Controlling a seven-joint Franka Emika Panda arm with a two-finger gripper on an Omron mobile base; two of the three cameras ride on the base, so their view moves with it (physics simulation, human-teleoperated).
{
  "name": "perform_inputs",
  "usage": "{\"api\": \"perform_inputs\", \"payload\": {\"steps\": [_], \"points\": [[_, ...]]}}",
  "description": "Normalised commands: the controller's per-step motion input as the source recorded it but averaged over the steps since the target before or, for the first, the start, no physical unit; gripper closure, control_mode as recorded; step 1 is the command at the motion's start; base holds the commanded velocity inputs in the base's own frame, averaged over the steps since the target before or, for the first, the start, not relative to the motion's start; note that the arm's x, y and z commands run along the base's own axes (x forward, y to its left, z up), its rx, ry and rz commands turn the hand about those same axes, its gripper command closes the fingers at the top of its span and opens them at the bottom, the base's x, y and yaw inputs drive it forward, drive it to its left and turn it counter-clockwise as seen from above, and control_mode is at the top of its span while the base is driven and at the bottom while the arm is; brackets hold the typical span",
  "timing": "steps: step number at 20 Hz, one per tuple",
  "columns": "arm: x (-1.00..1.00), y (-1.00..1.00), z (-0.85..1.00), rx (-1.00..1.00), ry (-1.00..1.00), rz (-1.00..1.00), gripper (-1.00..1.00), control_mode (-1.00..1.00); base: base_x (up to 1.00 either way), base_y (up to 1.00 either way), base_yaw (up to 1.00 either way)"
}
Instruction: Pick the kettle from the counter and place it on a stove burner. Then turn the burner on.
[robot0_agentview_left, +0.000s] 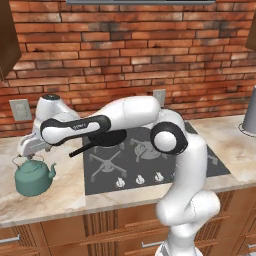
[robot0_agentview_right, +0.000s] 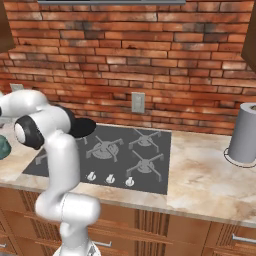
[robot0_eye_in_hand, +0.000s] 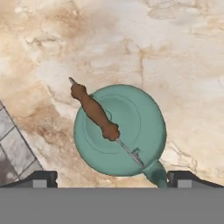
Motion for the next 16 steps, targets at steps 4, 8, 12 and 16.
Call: {"api": "perform_inputs", "payload": {"steps": [4,8,12,16], "points": [[0.26,0.32,-0.12,-0.01,0.0,0.01,-1.0,-1.0,0.0,0.0,0.0],[0.16,0.32,-0.23,-0.02,0.0,0.05,-1.0,-1.0,0.0,0.0,0.0],[0.26,0.1,-0.13,-0.1,0.0,0.01,-1.0,-1.0,0.0,0.0,0.0],[0.42,0.01,-0.25,-0.1,0.0,0.0,-1.0,-1.0,0.0,0.0,0.0]]}}
